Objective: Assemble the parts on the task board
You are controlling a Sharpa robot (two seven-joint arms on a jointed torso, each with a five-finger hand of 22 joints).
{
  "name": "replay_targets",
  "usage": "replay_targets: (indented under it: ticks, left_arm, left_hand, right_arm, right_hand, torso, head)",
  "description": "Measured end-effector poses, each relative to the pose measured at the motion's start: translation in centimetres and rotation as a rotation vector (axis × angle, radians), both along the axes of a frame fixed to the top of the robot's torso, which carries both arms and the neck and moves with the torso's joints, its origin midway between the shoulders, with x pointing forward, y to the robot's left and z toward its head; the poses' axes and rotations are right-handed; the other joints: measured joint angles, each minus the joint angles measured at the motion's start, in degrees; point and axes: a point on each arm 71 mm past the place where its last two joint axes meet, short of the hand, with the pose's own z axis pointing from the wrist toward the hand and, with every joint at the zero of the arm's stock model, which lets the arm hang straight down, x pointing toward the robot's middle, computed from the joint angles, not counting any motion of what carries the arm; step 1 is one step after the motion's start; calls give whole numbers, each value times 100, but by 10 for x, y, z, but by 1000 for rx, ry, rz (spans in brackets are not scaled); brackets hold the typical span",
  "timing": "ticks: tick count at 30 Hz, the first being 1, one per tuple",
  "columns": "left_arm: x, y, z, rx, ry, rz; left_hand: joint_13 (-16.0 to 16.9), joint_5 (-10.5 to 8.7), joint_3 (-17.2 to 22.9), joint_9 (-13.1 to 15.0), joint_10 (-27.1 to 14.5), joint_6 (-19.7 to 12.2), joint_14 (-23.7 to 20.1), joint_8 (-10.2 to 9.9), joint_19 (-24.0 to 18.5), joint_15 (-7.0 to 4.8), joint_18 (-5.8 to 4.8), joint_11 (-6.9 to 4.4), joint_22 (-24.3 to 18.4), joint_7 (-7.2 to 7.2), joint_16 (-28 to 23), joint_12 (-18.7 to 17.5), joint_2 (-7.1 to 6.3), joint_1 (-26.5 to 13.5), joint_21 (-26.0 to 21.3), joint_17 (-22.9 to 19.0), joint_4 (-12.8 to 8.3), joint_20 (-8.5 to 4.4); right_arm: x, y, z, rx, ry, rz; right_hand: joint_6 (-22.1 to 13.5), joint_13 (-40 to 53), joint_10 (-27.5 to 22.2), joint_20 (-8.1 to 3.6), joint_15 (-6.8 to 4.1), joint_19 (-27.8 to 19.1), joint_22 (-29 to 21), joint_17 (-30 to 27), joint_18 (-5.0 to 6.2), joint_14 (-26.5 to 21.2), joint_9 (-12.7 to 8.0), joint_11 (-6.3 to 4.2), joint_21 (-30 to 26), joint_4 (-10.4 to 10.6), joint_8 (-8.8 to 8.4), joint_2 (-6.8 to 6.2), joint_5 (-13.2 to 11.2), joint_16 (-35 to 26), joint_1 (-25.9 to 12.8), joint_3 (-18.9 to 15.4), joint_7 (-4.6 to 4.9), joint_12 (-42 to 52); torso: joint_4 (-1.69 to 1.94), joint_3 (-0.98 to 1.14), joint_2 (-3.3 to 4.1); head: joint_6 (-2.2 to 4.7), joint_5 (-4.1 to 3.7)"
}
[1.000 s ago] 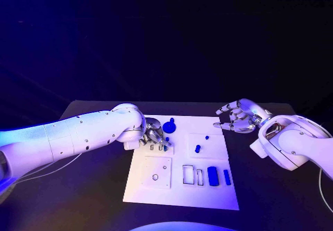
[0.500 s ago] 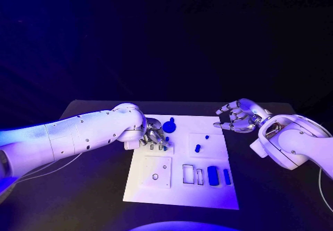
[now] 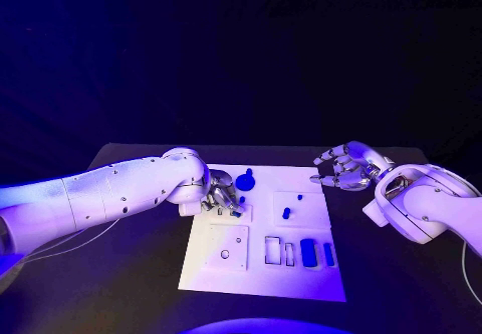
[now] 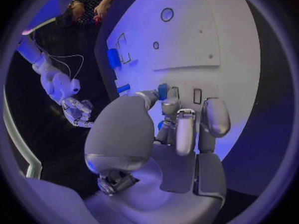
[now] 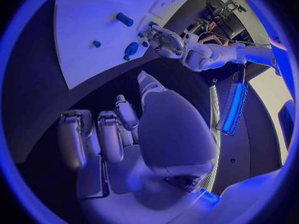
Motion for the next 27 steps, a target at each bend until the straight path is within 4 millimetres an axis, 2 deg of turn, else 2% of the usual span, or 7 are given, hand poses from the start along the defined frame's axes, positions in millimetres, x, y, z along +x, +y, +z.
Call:
replay_targets:
  ticks: [2, 7, 15, 18, 20, 22, 27]
  left_arm:
    - [-1, 2, 0, -14, 12, 10]
    - [-5, 9, 2, -42, 30, 32]
    - [-9, 15, 6, -68, 27, 61]
    - [-10, 14, 7, -71, 12, 68]
    - [-11, 13, 8, -69, -3, 69]
    - [-11, 12, 9, -61, -26, 68]
    - [-10, 11, 12, -29, -88, 62]
  left_hand:
    - [18, 0, 118, 0, 44, -1, 0, 0, 0, 0, 1, 1, 6, 0, 0, 0, -62, -62, 0, 0, -45, 0]
    - [36, -21, 196, 0, 53, -1, 0, 30, 0, 0, 2, -9, 7, 0, 0, 0, -92, -92, 0, 0, -74, 0]
    - [66, -24, 238, 0, 75, -2, 0, 30, 14, 0, 3, 9, 43, 1, 0, 38, -89, -156, 23, -1, -116, -13]
    - [103, -24, 256, 0, 117, -1, 0, 110, 23, 0, 4, -27, 82, 1, 23, 59, -112, -178, 45, -1, -99, -22]
    - [123, -24, 261, 0, 135, -1, 0, 117, 42, 0, 4, -10, 100, 1, 34, 87, -112, -178, 45, -1, -94, -41]
    - [147, -36, 402, 0, 165, -1, 0, 118, 54, 0, 4, -39, 128, 1, 34, 106, -165, -231, 64, -1, -233, -53]
    - [191, -40, 426, 0, 231, 0, -18, 118, 97, -23, 4, -40, 182, 1, 57, 149, -175, -241, 81, -1, -211, -68]
  right_arm:
    - [0, 0, 0, -1, 1, 0]
    - [1, -2, 0, -3, 3, -4]
    - [1, -3, -1, -5, 5, -6]
    - [1, -4, -1, -5, 6, -6]
    - [1, -4, -1, -5, 6, -7]
    - [1, -4, -1, -5, 7, -7]
    - [1, -5, -1, -6, 8, -8]
  right_hand:
    - [0, 0, 0, 0, 0, 0, 0, 0, 0, 0, 0, 0, 0, 0, 0, 0, 0, 0, 0, 0, 0, 0]
    - [0, -6, -10, 0, 0, 0, 0, 0, 0, 0, 0, -10, -22, 0, 0, 0, 0, -20, 0, 0, 0, 0]
    - [0, -14, -20, 0, 0, 0, 4, 0, 0, 0, -6, -20, -22, 24, 20, 24, 0, -22, -25, -24, 0, 0]
    - [0, -14, -20, 0, 0, 0, 4, -1, 0, 0, -6, -20, -22, 24, 22, 30, 0, -22, -30, -24, 0, 0]
    - [0, -14, -20, 0, 0, 0, 4, -1, 0, 0, -6, -20, -22, 9, 22, 30, 0, -22, -30, -40, 0, 0]
    - [0, -14, -20, 0, 0, 0, 4, -1, 0, 0, -6, -20, -22, 9, 22, 30, 0, -22, -30, -40, 0, 0]
    - [0, -14, -20, 0, 0, 0, 3, 4, 0, 0, -6, -20, -22, 9, 22, 30, 0, -22, -30, -39, 0, 0]
  torso:
    - [0, 0, -1]
    - [3, 0, -4]
    - [7, 1, -9]
    - [7, 0, -10]
    - [8, -1, -10]
    - [9, -1, -10]
    - [9, -1, -10]
  head:
    - [-1, -3]
    - [5, -5]
    - [27, -1]
    - [29, 2]
    - [29, 3]
    - [30, 8]
    - [24, 19]
